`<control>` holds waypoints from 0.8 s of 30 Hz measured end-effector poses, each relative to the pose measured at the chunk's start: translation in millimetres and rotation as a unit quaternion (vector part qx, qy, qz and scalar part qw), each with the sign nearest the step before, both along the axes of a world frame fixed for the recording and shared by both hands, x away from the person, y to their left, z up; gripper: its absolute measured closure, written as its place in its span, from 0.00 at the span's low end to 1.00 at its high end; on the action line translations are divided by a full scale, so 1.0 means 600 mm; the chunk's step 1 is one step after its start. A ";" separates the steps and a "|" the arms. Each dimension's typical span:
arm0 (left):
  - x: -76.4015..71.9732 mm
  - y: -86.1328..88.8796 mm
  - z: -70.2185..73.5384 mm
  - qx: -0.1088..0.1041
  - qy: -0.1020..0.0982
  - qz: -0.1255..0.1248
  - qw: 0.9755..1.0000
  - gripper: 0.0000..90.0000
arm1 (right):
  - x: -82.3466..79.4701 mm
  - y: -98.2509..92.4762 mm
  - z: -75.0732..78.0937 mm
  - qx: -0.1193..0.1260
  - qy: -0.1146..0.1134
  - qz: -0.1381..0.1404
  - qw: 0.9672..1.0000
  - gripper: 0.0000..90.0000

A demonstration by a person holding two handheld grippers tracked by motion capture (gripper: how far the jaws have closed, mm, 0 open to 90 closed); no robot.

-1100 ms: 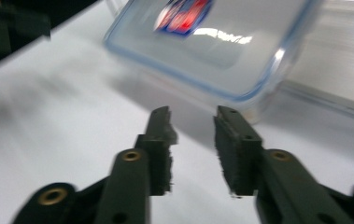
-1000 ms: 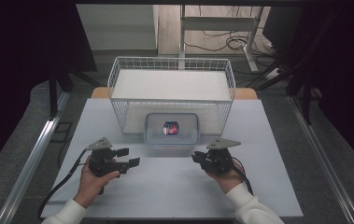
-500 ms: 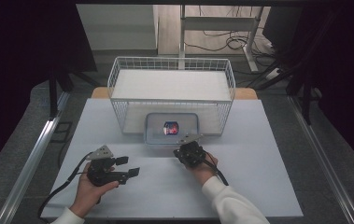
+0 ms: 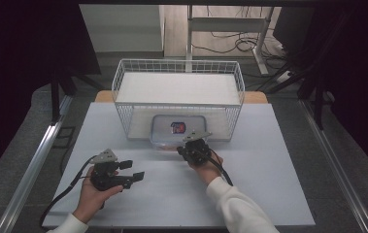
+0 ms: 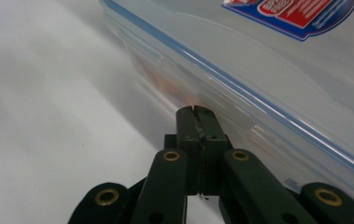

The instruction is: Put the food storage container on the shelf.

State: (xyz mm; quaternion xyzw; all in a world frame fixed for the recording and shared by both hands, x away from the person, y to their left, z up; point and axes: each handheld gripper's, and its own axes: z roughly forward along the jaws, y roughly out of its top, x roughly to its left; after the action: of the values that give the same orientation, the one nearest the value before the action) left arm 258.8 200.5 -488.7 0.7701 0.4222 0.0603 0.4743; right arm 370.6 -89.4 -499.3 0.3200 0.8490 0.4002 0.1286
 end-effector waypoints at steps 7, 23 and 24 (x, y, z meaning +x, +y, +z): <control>-0.002 0.001 -0.001 0.008 -0.004 -0.001 1.000 0.31 | 0.022 0.006 -0.001 0.004 0.001 -0.004 1.000 0.99; 0.004 0.000 -0.001 0.001 0.001 -0.001 1.000 0.31 | 0.069 0.023 -0.006 0.024 -0.001 -0.014 1.000 0.99; 0.004 0.000 -0.001 0.001 0.000 -0.001 1.000 0.31 | 0.070 0.023 -0.006 0.025 -0.002 -0.017 1.000 0.99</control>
State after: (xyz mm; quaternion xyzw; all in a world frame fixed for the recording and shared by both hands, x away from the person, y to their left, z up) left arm 260.9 200.6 -489.3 0.7710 0.4214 0.0602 0.4736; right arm 412.8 -75.6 -503.2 0.3369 0.8329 0.4198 0.1289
